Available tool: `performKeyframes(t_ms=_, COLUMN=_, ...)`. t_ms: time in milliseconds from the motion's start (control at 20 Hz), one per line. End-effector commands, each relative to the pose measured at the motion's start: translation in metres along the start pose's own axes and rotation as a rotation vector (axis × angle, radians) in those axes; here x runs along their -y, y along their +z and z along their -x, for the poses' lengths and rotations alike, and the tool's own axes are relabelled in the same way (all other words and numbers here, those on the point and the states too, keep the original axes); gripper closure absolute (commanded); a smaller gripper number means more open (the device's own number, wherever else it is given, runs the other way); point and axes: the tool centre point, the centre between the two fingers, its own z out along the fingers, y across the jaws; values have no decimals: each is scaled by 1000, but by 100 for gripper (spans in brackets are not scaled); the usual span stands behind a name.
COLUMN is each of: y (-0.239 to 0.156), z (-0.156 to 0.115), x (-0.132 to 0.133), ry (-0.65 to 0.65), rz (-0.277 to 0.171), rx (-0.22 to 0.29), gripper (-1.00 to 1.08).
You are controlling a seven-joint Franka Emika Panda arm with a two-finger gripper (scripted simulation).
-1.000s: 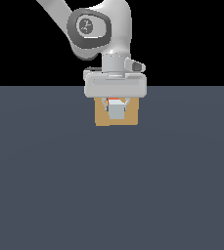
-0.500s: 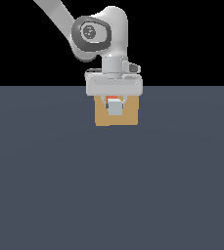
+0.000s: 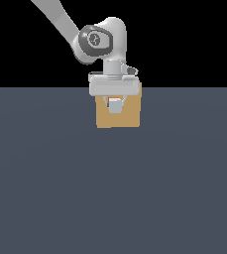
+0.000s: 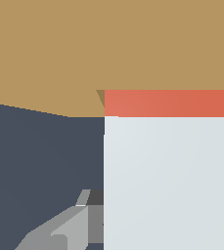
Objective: Insert the peg into the horizontal hole in a box.
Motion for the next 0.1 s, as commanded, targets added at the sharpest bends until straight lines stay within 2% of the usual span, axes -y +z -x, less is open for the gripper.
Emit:
performKeyframes(t_ms=0, y=-3, z=-8, x=-2, ry=-1, rz=6, rx=-3, gripper=108)
performKeyframes(t_ms=50, y=-3, z=-9, x=-2, ry=-1, rz=6, rx=-3, gripper=108)
